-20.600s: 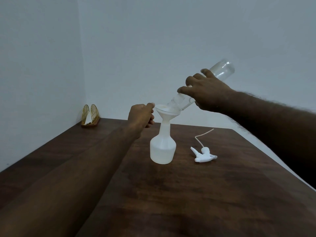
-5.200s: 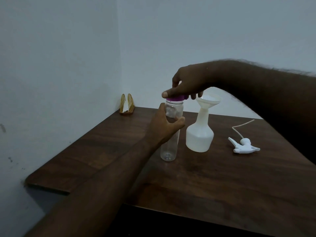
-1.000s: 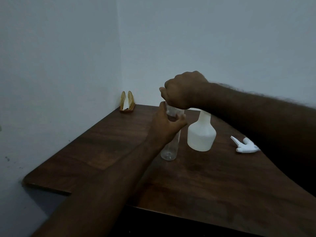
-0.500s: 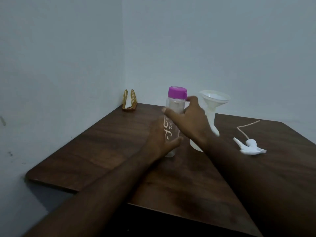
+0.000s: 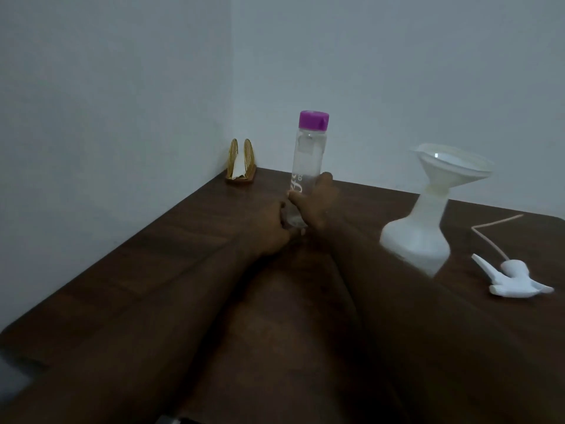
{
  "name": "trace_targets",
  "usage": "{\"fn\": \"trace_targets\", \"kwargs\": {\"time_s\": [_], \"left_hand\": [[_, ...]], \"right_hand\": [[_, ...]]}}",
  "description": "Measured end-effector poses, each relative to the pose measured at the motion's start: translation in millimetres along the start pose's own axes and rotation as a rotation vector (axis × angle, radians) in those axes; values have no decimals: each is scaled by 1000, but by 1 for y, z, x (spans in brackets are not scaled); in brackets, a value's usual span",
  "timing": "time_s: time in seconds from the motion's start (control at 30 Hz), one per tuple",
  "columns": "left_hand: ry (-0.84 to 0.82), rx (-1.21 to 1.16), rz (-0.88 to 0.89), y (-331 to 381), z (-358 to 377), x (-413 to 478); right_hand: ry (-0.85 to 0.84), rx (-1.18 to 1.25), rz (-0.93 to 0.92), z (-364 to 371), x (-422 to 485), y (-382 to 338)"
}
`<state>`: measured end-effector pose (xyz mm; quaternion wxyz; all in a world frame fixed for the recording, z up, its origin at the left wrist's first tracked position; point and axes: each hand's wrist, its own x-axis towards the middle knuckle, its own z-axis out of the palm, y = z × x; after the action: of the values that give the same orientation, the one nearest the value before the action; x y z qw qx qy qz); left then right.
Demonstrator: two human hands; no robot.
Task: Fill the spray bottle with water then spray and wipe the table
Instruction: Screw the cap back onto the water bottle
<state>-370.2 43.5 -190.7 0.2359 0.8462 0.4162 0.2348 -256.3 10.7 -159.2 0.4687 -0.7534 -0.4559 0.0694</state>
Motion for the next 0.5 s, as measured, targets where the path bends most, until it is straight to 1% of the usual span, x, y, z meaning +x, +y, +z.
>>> {"fn": "trace_targets", "kwargs": {"time_s": [0.1, 0.2, 0.33, 0.5], "left_hand": [[5, -44, -44, -16, 4, 40], [30, -68, 0, -29, 7, 68], [36, -87, 17, -38, 12, 103], [86, -138, 41, -42, 20, 134]], "right_hand": [[20, 32, 34, 22, 44, 10], [32, 47, 43, 39, 83, 19], [33, 34, 75, 57, 130, 29], [54, 112, 101, 82, 159, 52]]}}
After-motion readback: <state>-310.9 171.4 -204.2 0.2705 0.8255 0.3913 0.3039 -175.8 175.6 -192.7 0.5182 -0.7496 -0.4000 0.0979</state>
